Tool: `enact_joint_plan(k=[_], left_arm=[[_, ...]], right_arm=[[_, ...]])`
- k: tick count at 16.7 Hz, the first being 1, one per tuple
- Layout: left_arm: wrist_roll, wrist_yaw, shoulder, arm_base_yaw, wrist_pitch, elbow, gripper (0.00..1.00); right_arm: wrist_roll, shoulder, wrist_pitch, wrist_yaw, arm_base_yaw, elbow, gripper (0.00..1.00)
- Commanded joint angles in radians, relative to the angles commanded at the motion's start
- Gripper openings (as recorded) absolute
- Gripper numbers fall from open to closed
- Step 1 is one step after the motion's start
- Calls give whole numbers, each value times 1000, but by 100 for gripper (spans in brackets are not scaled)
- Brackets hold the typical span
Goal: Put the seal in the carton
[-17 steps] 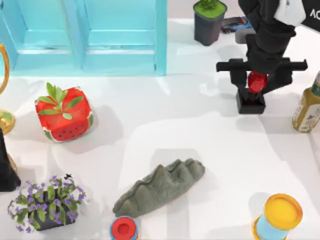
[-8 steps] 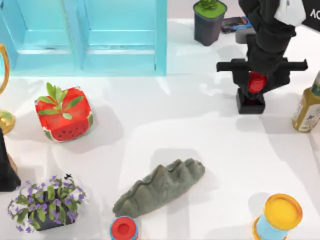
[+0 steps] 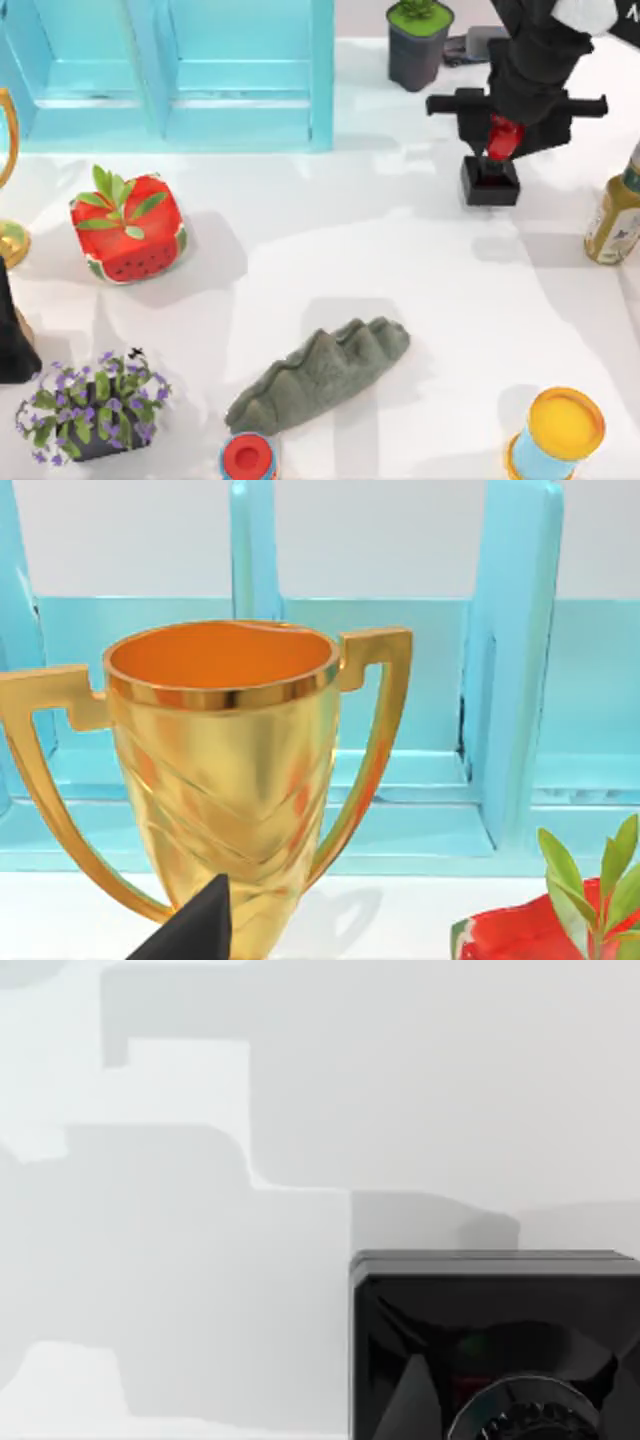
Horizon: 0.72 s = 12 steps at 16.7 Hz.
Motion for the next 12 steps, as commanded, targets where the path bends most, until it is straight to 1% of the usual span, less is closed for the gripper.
enact_joint_plan(k=[3,5,8,10,12], left_arm=[[0,0,0,0,0,0,100],[0,0,0,0,0,0,100],[0,0,0,0,0,0,100],[0,0,0,0,0,0,100],[0,0,0,0,0,0,100]], right_arm=[[-16,0,-24,-36,-13,148,0],[-27,6,-92,-46,-22,253,0],[-32,18,-264,-27,-23,371,0],[-23,31,-375,-3,-15,412,0],[-6,49,-448,17,-6,428,0]])
